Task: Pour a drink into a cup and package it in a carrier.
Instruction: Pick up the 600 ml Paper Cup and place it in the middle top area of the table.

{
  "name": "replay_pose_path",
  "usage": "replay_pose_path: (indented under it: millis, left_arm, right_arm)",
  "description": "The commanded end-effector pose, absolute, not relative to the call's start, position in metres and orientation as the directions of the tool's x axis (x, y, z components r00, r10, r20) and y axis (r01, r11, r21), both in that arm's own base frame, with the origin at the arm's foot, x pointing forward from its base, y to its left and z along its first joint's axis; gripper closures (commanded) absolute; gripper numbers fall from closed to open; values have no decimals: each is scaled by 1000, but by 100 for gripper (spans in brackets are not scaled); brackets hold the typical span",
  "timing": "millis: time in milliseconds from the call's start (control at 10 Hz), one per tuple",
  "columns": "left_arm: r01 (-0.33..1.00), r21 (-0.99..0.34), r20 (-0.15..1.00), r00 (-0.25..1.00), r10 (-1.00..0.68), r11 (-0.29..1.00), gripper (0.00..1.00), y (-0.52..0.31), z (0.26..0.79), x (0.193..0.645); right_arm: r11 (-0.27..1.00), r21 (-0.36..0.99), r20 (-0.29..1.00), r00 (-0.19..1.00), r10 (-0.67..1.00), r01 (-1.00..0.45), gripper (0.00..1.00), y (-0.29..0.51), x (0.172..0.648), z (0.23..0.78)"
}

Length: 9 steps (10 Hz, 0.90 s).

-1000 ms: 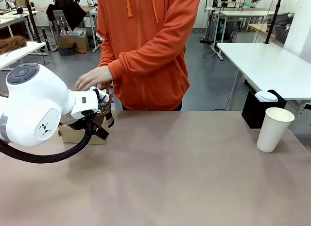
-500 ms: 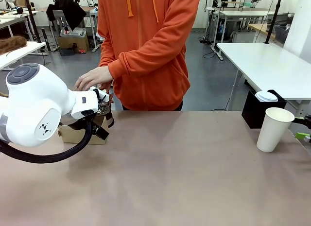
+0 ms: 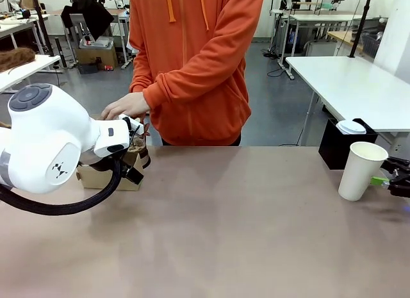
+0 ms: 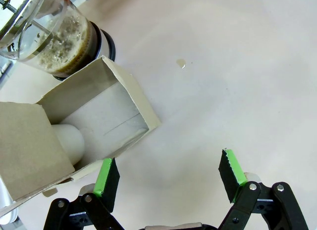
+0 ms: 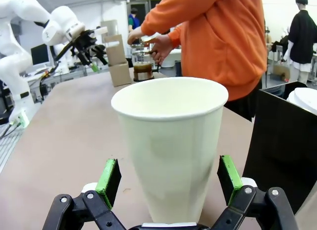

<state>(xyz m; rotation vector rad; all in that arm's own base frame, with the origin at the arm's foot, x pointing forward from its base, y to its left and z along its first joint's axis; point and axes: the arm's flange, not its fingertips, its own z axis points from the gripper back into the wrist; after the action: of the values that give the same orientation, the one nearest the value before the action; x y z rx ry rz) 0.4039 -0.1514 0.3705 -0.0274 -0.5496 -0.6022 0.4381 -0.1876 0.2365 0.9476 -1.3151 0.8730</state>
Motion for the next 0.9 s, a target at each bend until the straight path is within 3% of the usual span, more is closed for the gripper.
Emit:
replay_pose_path:
  millis: [0, 800]
  left_arm:
    - [545, 131, 499, 686, -530, 828, 0, -151, 371, 404]
    - [545, 131, 499, 686, -530, 828, 0, -151, 371, 404]
  right_arm:
    - [412, 115, 993, 108, -41, -904, 0, -175, 444, 237]
    - [376, 160, 987, 141, -77, -913, 0, -145, 463, 230]
